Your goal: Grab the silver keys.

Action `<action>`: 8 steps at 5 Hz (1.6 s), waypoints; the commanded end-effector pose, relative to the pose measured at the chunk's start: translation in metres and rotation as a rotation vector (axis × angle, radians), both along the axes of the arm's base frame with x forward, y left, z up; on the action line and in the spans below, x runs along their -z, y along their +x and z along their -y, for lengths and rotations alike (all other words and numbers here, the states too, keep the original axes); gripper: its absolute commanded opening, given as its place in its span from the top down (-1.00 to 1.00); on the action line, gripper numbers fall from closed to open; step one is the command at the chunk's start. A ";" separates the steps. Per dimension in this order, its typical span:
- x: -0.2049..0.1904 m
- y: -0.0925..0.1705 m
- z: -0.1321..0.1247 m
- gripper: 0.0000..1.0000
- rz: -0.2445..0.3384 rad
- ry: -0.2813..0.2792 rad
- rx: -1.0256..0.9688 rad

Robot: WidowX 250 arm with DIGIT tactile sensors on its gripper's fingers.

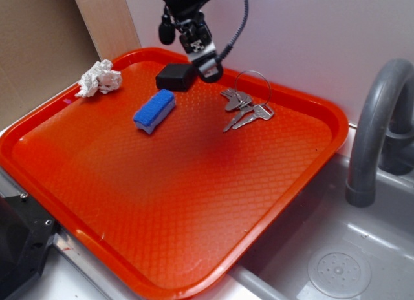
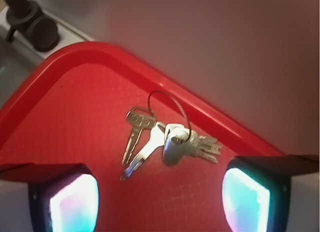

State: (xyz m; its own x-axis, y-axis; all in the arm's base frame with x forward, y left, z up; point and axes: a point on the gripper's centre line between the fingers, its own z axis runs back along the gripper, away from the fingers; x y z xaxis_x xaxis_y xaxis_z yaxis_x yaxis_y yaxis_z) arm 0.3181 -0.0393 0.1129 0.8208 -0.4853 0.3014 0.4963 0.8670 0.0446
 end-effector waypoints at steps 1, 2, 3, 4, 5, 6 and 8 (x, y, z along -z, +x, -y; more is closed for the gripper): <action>0.012 0.032 -0.001 -1.00 0.035 -0.036 -0.034; 0.022 0.044 0.002 -1.00 0.006 -0.018 -0.042; 0.024 0.050 0.001 -1.00 -0.003 -0.017 -0.056; 0.021 0.039 0.003 1.00 -0.004 -0.026 -0.082; 0.020 0.020 0.005 1.00 -0.008 -0.022 -0.066; 0.024 0.007 0.009 1.00 -0.012 0.007 -0.061; 0.019 -0.002 0.018 1.00 -0.007 0.018 -0.065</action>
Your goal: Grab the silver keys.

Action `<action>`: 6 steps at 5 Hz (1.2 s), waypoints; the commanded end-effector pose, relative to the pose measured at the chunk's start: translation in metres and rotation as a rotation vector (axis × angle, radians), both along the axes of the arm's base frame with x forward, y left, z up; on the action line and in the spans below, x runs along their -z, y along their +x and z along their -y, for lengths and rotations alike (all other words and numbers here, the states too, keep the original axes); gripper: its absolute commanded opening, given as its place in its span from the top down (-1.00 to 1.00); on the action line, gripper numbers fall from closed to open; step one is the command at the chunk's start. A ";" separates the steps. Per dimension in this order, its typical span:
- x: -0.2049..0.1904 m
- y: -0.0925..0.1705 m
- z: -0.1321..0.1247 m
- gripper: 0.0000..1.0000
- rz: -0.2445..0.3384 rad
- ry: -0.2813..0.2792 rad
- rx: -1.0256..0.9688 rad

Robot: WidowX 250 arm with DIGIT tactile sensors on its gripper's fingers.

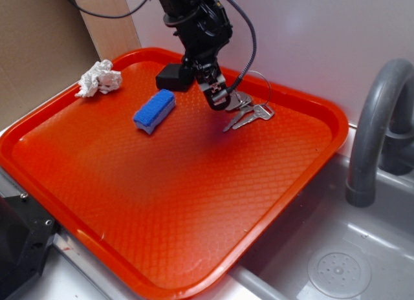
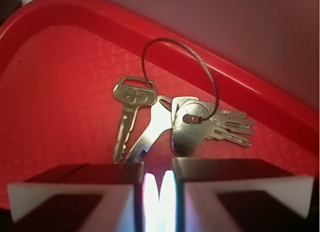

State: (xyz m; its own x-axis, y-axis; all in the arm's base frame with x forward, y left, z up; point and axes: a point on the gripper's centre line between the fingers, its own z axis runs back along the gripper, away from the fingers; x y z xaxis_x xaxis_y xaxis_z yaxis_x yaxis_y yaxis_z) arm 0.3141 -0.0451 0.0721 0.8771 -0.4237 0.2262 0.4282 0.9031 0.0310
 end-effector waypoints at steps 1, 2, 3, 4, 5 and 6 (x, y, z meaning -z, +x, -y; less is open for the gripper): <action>-0.036 -0.018 0.013 -1.00 0.067 -0.007 0.026; -0.040 -0.027 0.012 -1.00 0.066 -0.008 0.017; -0.044 -0.025 0.010 -1.00 0.060 -0.014 -0.002; -0.057 -0.032 0.010 -1.00 0.055 -0.017 -0.032; -0.057 -0.032 0.010 -1.00 0.055 -0.017 -0.032; -0.057 -0.032 0.010 -1.00 0.055 -0.017 -0.032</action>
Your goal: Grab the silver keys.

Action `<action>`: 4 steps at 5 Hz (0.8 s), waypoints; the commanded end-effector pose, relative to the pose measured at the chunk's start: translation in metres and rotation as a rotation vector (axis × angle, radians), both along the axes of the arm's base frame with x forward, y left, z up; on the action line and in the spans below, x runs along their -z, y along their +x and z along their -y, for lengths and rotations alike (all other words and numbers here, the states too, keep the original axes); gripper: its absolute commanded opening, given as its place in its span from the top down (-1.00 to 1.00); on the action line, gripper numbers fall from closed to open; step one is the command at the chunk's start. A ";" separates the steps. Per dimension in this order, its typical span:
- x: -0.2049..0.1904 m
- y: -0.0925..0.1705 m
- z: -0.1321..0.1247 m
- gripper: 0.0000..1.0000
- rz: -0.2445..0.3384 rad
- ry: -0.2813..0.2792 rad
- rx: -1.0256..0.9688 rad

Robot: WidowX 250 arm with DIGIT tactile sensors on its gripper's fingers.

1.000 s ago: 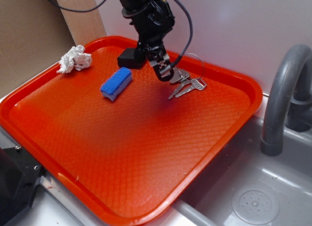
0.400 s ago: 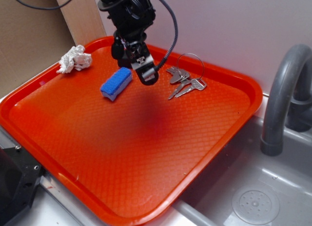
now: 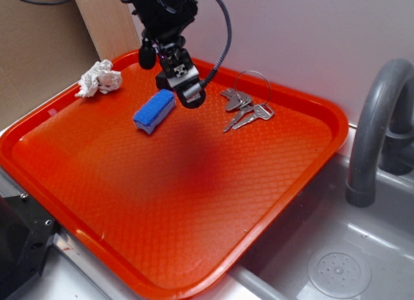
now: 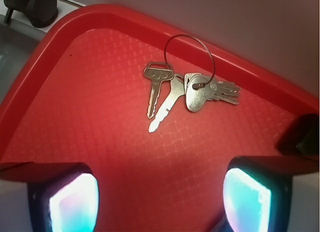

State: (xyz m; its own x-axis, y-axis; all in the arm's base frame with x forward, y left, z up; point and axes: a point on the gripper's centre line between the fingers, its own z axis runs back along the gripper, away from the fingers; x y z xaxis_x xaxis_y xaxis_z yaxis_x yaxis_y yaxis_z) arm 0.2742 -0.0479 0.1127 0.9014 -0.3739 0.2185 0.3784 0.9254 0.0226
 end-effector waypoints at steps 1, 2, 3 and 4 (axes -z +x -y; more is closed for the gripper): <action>-0.017 0.008 0.008 -1.00 0.066 -0.011 0.023; -0.011 0.024 0.001 -1.00 0.157 -0.009 -0.018; 0.002 0.055 -0.001 -1.00 0.168 -0.010 0.017; 0.006 0.076 -0.012 -1.00 0.142 -0.014 0.057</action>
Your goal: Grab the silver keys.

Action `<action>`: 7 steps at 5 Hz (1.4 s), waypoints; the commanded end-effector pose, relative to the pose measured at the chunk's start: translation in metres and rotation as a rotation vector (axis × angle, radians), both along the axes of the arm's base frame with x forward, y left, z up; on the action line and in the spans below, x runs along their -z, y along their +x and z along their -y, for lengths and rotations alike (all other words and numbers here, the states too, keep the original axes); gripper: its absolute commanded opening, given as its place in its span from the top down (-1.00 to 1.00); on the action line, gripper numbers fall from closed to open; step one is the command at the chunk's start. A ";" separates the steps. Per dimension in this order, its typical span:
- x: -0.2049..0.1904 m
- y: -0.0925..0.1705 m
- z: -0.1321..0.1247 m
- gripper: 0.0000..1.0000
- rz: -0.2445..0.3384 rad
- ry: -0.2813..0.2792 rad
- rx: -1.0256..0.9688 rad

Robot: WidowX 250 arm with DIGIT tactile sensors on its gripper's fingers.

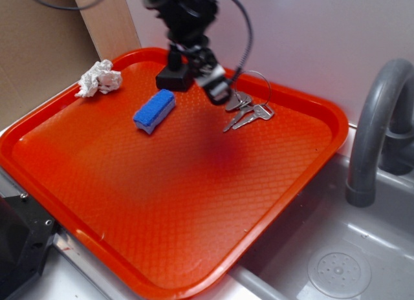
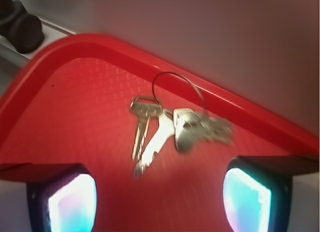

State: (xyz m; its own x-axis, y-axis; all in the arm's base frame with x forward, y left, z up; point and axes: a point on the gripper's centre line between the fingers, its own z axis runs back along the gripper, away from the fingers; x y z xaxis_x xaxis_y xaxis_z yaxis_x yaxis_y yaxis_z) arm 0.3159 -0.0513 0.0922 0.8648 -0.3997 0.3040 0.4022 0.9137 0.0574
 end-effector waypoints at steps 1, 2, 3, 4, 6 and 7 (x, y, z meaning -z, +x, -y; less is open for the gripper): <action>-0.009 0.049 -0.019 -1.00 0.034 -0.009 0.043; -0.013 0.054 -0.022 -1.00 0.040 -0.020 0.057; -0.002 0.049 -0.018 -1.00 -0.011 -0.039 0.095; 0.007 0.047 -0.013 -1.00 0.012 -0.019 0.100; 0.019 0.059 -0.007 -1.00 0.018 -0.072 0.143; 0.021 0.057 -0.004 -1.00 -0.027 -0.088 0.205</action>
State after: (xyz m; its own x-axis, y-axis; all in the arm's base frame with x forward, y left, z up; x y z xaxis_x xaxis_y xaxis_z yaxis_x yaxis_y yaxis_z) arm 0.3537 -0.0485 0.0479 0.8128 -0.5263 0.2496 0.5608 0.8230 -0.0907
